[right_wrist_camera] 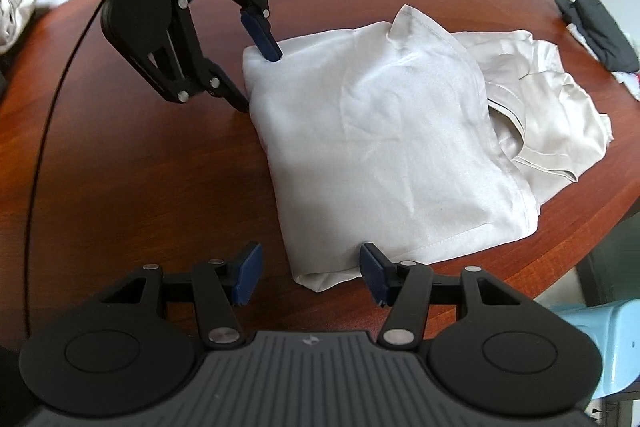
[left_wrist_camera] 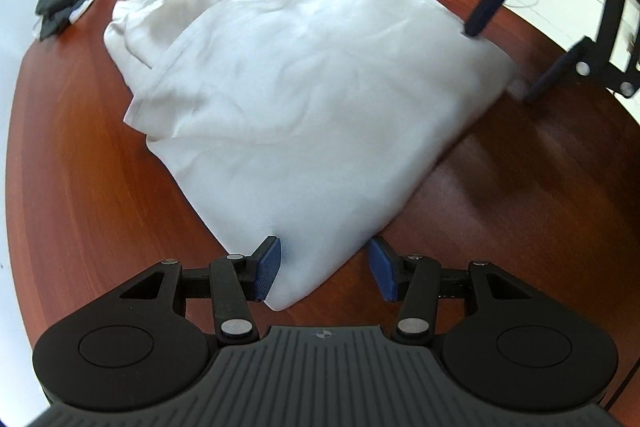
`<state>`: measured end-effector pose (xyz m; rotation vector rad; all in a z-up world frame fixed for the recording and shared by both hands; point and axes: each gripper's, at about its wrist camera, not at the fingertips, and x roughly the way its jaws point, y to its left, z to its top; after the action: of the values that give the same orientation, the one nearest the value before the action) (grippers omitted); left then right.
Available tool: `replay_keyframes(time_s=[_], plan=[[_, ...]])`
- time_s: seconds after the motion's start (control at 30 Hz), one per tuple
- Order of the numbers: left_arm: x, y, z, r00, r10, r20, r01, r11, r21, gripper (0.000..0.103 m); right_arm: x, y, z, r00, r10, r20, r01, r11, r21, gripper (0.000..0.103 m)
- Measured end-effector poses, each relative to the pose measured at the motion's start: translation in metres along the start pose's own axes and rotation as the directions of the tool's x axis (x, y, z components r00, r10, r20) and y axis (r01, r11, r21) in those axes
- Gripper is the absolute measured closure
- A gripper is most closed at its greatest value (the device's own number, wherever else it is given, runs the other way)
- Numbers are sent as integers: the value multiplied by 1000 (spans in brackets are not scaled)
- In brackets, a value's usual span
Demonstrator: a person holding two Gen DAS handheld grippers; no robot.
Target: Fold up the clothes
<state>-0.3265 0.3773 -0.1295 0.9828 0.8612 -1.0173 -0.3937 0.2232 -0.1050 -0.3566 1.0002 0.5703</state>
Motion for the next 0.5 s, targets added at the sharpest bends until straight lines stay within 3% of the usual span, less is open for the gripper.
replay_keyframes(time_s=[0.07,0.17,0.3,0.4,0.5], plan=[[0,-1,-3,1000,15,11,-16,999,51,50,1,3,0,1000,-22,8,22,1000,9,43],[2,5,-5,1000,19,22,-20,998,55,50,4,6,0,999,-48,19,48,999,4,44],[3,6,-2,999,29,33,-32,995,95,52,11,8,-2,996,-80,26,81,996,-37,57],[3,3,-2,998,40,47,-46,992,121,52,14,9,-2,994,-102,34,104,992,-65,59],[2,0,-4,998,48,47,-53,991,126,62,15,11,-3,991,-125,45,129,987,-99,59]])
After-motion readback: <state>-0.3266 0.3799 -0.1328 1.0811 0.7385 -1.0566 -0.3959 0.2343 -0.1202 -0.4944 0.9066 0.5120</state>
